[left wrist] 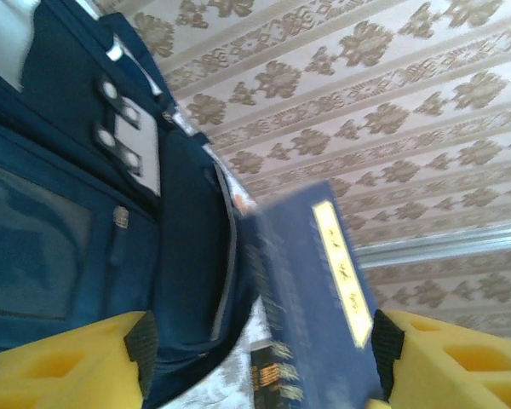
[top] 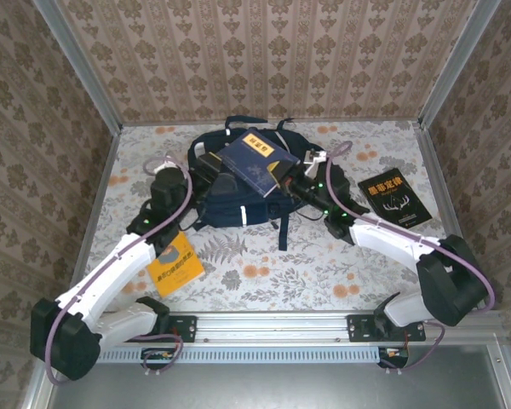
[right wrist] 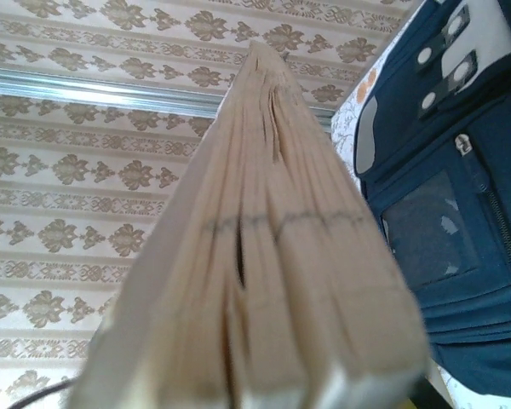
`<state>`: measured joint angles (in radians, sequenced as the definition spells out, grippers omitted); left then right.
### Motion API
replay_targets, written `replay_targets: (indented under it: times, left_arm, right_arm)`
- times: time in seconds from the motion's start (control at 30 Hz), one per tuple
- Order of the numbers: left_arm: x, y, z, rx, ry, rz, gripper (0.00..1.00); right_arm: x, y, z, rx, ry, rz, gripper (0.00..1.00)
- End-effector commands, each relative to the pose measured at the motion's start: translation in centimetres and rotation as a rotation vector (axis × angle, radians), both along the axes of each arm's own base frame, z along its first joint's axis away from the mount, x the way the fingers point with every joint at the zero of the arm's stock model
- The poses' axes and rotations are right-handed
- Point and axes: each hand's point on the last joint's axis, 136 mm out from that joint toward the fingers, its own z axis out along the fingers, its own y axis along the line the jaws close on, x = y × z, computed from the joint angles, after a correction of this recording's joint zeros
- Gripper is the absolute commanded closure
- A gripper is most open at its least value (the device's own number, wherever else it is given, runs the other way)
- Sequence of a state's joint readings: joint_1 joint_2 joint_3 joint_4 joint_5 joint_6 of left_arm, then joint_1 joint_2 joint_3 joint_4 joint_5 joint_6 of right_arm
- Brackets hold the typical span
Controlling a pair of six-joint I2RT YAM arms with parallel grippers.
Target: Pack the student bag
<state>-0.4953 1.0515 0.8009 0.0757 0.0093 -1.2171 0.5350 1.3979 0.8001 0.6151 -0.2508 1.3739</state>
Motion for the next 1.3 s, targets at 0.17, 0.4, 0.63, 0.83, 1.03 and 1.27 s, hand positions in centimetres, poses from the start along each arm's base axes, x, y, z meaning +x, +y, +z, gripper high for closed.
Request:
replay_targets:
  times: [0.17, 0.4, 0.63, 0.83, 1.03, 1.27]
  left_arm:
    - [-2.2, -2.4, -1.3, -0.008, 0.034, -0.387, 0.24]
    - [-2.9, -4.3, 0.4, -0.105, -0.014, -0.492, 0.24]
    - [-3.1, -5.7, -0.5, -0.188, 0.021, -0.535, 0.34]
    - [-3.3, -6.6, 0.0, -0.193, -0.011, -0.547, 0.65]
    - [-3.2, -6.0, -0.2, -0.179, -0.048, -0.467, 0.94]
    - [-3.6, -5.2, -1.9, -0.151, -0.008, -0.356, 1.00]
  right_arm:
    - [-4.2, -0.8, 2.9, 0.052, -0.137, 0.270, 1.00]
    - [-6.2, -1.3, 2.7, 0.029, -0.142, 0.303, 1.00]
    - [-6.8, -1.3, 2.7, 0.043, -0.141, 0.327, 1.00]
    - [-6.8, -1.3, 2.6, 0.051, -0.129, 0.324, 1.00]
    - [-6.4, -1.7, 2.7, 0.067, -0.099, 0.280, 0.63]
    - [-7.0, -2.2, 4.9, 0.126, -0.158, 0.255, 0.46]
